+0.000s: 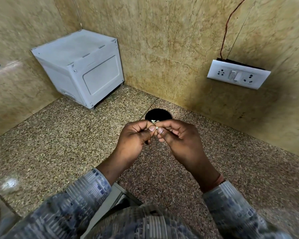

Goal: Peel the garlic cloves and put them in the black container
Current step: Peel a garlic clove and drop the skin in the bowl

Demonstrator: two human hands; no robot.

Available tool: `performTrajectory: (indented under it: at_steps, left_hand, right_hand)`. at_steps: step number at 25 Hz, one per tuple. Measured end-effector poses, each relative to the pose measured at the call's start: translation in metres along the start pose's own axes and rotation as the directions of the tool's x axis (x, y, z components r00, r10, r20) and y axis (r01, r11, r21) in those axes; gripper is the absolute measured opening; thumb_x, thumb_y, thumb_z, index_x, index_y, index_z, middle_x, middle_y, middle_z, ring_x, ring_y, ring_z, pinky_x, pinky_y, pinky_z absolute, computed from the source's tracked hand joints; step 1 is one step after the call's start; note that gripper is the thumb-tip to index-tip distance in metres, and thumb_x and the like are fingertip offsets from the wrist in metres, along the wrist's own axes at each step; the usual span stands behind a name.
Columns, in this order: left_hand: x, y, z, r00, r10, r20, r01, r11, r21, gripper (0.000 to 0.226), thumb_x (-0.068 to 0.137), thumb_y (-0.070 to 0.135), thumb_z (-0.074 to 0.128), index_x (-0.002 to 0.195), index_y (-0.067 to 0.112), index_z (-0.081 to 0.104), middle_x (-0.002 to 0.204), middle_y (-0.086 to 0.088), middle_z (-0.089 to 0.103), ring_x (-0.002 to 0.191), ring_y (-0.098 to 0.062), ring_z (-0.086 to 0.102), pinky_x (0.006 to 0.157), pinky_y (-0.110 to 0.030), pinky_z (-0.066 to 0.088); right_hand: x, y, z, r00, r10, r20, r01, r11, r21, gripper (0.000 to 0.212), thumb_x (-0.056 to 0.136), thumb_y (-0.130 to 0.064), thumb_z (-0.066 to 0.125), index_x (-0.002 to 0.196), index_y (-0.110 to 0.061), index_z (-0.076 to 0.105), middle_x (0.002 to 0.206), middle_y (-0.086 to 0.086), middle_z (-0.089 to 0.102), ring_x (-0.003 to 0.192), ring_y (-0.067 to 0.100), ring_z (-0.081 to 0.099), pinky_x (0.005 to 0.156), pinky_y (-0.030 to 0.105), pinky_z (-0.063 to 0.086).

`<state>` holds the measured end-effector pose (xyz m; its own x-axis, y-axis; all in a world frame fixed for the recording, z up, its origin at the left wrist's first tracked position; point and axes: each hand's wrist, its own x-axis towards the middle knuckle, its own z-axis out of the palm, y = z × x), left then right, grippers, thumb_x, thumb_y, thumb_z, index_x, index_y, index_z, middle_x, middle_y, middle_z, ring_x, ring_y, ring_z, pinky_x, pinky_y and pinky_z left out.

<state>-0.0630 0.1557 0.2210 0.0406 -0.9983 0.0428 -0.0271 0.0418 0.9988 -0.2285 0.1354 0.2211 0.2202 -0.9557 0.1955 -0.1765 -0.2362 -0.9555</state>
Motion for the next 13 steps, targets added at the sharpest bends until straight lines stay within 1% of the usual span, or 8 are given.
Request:
performTrajectory:
  at_steps: [1,3,5,6,7,9,12,13]
  left_hand:
    - [0.002,0.000,0.000,1.000,0.004,0.003,-0.003,1.000,-0.027,0.031,0.099,-0.002,0.055,0.078,0.016,0.069,0.064,0.012,0.062,0.062,-0.007,0.051,0.061,-0.023,0.043]
    - [0.008,-0.003,0.001,0.999,-0.012,0.031,0.016,0.989,-0.149,0.032,0.101,0.000,0.053,0.081,0.015,0.072,0.067,0.006,0.065,0.063,-0.010,0.052,0.062,-0.027,0.043]
    - [0.015,-0.007,-0.002,0.997,-0.032,0.065,0.048,0.962,-0.267,0.035,0.103,0.003,0.051,0.081,0.016,0.074,0.071,-0.002,0.065,0.064,-0.013,0.054,0.063,-0.031,0.042]
    - [0.019,-0.008,-0.005,0.997,-0.024,0.076,0.044,0.959,-0.281,0.034,0.103,0.003,0.050,0.082,0.014,0.074,0.072,-0.005,0.065,0.066,-0.015,0.054,0.064,-0.032,0.042]
    - [0.024,-0.009,-0.010,0.997,-0.004,0.079,0.024,0.967,-0.255,0.031,0.103,0.003,0.051,0.083,0.012,0.073,0.073,-0.006,0.065,0.068,-0.017,0.054,0.065,-0.034,0.043]
    - [0.034,-0.010,-0.022,0.997,0.047,0.063,-0.040,0.993,-0.109,0.026,0.103,0.006,0.056,0.083,0.010,0.072,0.070,-0.006,0.065,0.067,-0.019,0.055,0.063,-0.036,0.047]
    - [0.048,-0.013,-0.036,0.993,0.115,0.013,-0.116,0.980,0.161,0.028,0.101,0.020,0.063,0.075,0.011,0.069,0.061,-0.010,0.061,0.056,-0.018,0.052,0.053,-0.044,0.045]
    - [0.053,-0.013,-0.041,0.990,0.141,0.009,-0.139,0.963,0.231,0.029,0.100,0.024,0.064,0.074,0.014,0.068,0.059,-0.007,0.060,0.053,-0.015,0.050,0.049,-0.043,0.043]
  right_hand:
    - [0.001,-0.001,0.002,1.000,-0.006,-0.013,0.007,1.000,0.014,0.016,0.097,-0.004,0.068,0.108,-0.011,0.077,0.096,-0.001,0.079,0.082,0.013,0.077,0.074,0.027,0.062]
    - [0.005,-0.003,0.011,0.999,-0.005,-0.054,0.008,0.999,0.053,0.013,0.099,-0.003,0.064,0.105,-0.010,0.074,0.091,0.004,0.078,0.080,0.017,0.075,0.074,0.030,0.062]
    - [0.010,-0.004,0.022,0.994,0.050,-0.097,-0.037,0.990,0.134,0.014,0.101,0.000,0.059,0.102,-0.006,0.072,0.086,0.010,0.076,0.076,0.017,0.073,0.072,0.029,0.060]
    - [0.014,-0.004,0.027,0.990,0.088,-0.111,-0.066,0.980,0.189,0.014,0.101,0.001,0.059,0.102,-0.004,0.071,0.085,0.013,0.075,0.075,0.017,0.071,0.072,0.028,0.059]
    - [0.017,-0.003,0.031,0.986,0.120,-0.119,-0.090,0.968,0.235,0.014,0.101,0.002,0.059,0.103,-0.004,0.071,0.085,0.015,0.075,0.075,0.017,0.069,0.072,0.030,0.058]
    - [0.024,-0.001,0.037,0.981,0.150,-0.121,-0.115,0.960,0.257,0.015,0.100,0.001,0.061,0.104,-0.006,0.073,0.088,0.015,0.075,0.077,0.018,0.069,0.075,0.035,0.058]
    - [0.034,-0.004,0.044,0.973,0.176,-0.151,-0.157,0.979,0.131,0.014,0.097,-0.007,0.069,0.106,-0.013,0.078,0.091,0.001,0.079,0.082,0.014,0.074,0.077,0.031,0.061]
    - [0.038,-0.005,0.048,0.971,0.179,-0.161,-0.167,0.983,0.081,0.013,0.096,-0.012,0.072,0.107,-0.016,0.079,0.091,-0.002,0.080,0.082,0.013,0.075,0.077,0.031,0.061]
